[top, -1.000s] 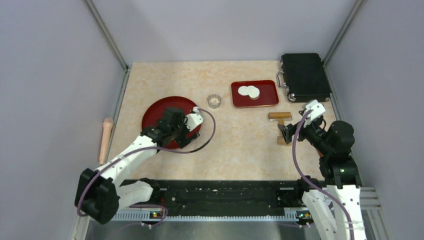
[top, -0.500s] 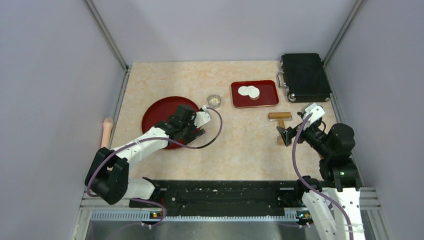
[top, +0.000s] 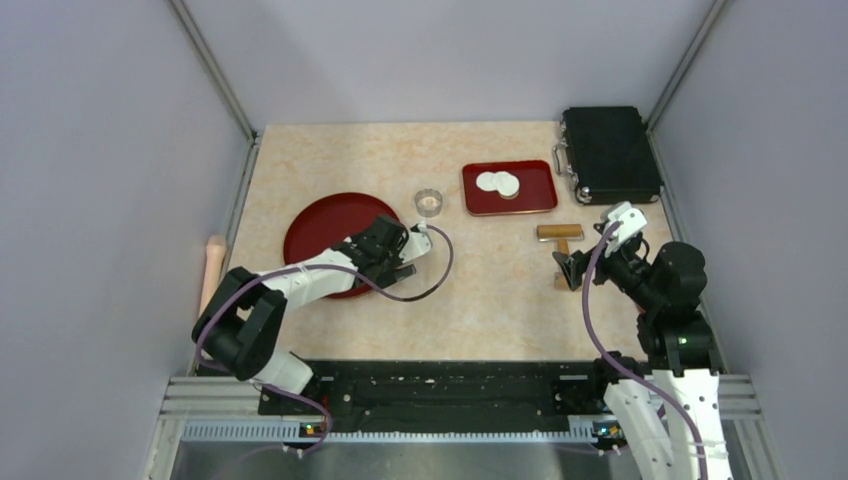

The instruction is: Roll out the dumpling wrappers from the dough

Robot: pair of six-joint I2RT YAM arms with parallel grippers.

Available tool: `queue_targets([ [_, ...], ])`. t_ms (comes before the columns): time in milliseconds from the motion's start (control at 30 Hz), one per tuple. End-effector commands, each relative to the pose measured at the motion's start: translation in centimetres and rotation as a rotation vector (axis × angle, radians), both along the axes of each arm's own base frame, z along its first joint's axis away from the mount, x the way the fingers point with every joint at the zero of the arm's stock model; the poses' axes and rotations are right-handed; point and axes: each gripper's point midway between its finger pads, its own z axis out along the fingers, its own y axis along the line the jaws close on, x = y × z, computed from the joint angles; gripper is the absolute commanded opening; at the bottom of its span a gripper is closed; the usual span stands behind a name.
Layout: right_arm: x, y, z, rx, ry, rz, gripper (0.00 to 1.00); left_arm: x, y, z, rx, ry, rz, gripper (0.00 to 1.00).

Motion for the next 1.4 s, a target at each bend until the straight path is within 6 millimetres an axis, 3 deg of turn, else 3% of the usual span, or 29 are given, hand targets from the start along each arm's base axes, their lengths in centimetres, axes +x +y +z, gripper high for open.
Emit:
queue_targets([
  [0,0.5,-0.2,0.7,-0.010,-0.032,-0.004,0.99,0.2,-1.4,0.4,0.010,-0.029,-0.055,0.94],
  [300,1.7,-1.0,0.0,-0.045,-0.025,-0.045,0.99,-4.7,-6.3,-2.3,0.057,0.109,-0.263,0.94],
  [467,3.7,-2.9,0.1,-0.093,-0.007,-0.148,0.98,-6.5,-10.6,-2.1,0.060,0.154,-0.381,0.94],
  [567,4.8,-4.1,-1.3,-0.161,0.052,-0.189,0.96,-7.2,-13.6,-1.4,0.054,0.147,-0.452,0.95],
  [767,6.8,-6.6,-6.0,-0.291,0.144,-0.271,0.95,-8.6,-19.7,-0.4,0.023,0.125,-0.577,0.95],
  [933,8.5,-7.9,-9.6,-0.354,0.237,-0.317,0.95,-7.0,-25.1,1.3,-0.041,0.023,-0.591,0.95],
  [1133,10.3,-8.0,-12.2,-0.309,0.369,-0.349,0.93,-2.9,-29.7,5.0,-0.138,-0.164,-0.489,0.96],
  [1233,11.1,-7.5,-12.7,-0.269,0.417,-0.339,0.92,-1.6,-30.4,8.0,-0.205,-0.244,-0.436,0.98],
  [1367,11.9,-6.9,-13.3,-0.229,0.474,-0.330,0.92,-1.3,-28.6,12.0,-0.286,-0.245,-0.381,0.99],
])
